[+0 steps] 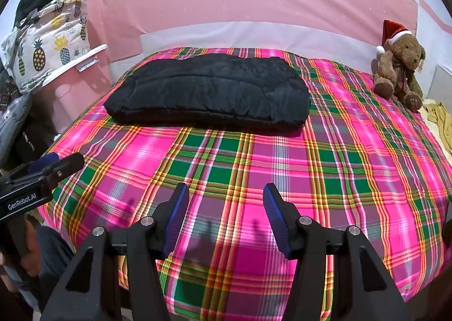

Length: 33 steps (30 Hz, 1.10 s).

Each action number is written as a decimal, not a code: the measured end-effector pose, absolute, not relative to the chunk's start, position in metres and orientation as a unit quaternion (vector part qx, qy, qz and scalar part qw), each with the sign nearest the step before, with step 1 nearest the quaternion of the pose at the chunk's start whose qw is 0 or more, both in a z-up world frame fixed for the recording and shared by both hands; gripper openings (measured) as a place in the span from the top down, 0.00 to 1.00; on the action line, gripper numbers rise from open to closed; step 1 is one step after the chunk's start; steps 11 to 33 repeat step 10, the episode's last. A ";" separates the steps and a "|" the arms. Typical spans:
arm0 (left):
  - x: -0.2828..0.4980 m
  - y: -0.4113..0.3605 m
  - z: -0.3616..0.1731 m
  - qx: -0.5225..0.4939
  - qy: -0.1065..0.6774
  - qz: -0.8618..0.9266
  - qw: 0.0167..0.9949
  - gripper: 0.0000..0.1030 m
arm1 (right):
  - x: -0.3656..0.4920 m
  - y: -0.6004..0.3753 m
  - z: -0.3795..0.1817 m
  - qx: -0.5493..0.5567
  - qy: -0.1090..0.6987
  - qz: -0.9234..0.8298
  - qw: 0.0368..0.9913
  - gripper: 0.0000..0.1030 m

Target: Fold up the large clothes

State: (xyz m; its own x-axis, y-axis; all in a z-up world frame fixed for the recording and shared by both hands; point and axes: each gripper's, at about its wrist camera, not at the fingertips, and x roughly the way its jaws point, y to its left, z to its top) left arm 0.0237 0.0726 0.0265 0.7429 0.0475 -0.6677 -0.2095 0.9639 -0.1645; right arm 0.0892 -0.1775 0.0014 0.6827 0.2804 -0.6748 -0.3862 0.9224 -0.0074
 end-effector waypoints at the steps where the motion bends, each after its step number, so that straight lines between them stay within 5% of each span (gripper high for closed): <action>1: 0.024 0.073 0.026 -0.115 0.353 0.071 0.926 0.13 | 0.090 -0.178 0.001 -0.074 0.355 0.182 0.914 0.47; 33: 0.024 0.073 0.026 -0.111 0.348 0.080 0.927 0.13 | 0.091 -0.185 -0.001 -0.069 0.354 0.181 0.915 0.47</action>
